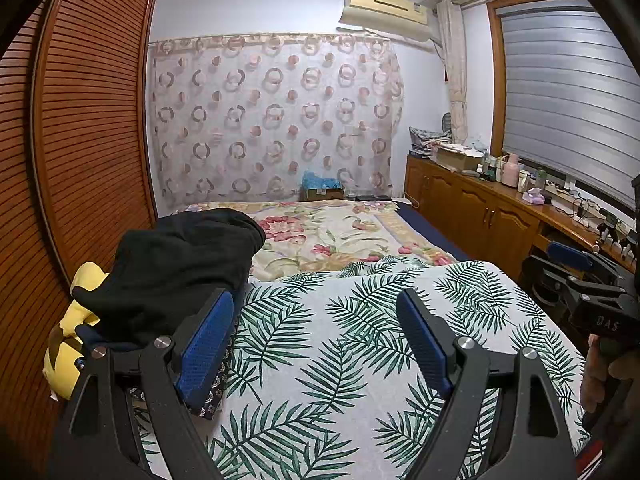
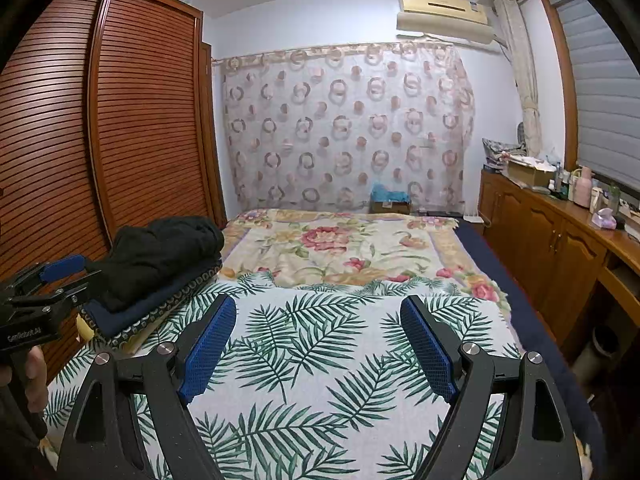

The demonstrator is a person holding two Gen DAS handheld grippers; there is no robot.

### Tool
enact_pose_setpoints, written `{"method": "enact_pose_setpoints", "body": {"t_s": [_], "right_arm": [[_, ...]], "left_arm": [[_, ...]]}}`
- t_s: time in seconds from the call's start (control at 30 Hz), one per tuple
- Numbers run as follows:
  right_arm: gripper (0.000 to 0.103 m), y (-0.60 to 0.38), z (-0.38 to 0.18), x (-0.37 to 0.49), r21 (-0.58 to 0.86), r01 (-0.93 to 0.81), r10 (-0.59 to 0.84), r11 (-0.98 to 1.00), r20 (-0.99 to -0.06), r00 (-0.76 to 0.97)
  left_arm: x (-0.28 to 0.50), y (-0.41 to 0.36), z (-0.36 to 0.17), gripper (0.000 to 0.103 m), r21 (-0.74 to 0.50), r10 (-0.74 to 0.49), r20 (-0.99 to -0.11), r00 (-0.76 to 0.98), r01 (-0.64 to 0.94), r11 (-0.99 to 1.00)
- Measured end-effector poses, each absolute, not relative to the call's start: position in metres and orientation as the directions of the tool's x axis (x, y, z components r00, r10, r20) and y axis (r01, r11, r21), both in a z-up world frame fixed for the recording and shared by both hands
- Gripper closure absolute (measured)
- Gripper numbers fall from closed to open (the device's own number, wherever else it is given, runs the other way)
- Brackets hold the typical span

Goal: Fold small clothes

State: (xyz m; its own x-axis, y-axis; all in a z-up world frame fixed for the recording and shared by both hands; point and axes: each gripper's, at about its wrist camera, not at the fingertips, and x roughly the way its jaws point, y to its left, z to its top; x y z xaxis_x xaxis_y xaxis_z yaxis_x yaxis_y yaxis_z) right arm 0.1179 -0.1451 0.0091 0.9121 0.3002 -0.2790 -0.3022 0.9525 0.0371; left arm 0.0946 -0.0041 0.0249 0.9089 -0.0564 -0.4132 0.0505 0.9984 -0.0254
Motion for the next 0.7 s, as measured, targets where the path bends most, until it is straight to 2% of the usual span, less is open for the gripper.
{"method": "enact_pose_setpoints", "body": {"t_s": [0.7], "right_arm": [[0.018, -0.159, 0.011, 0.116, 0.043, -0.304, 0.303, 0.952, -0.277, 0.912]], "left_arm": [[0.094, -0.003, 0.024, 0.019, -0.025, -0.055, -0.412, 0.910, 0.049, 0.998]]}}
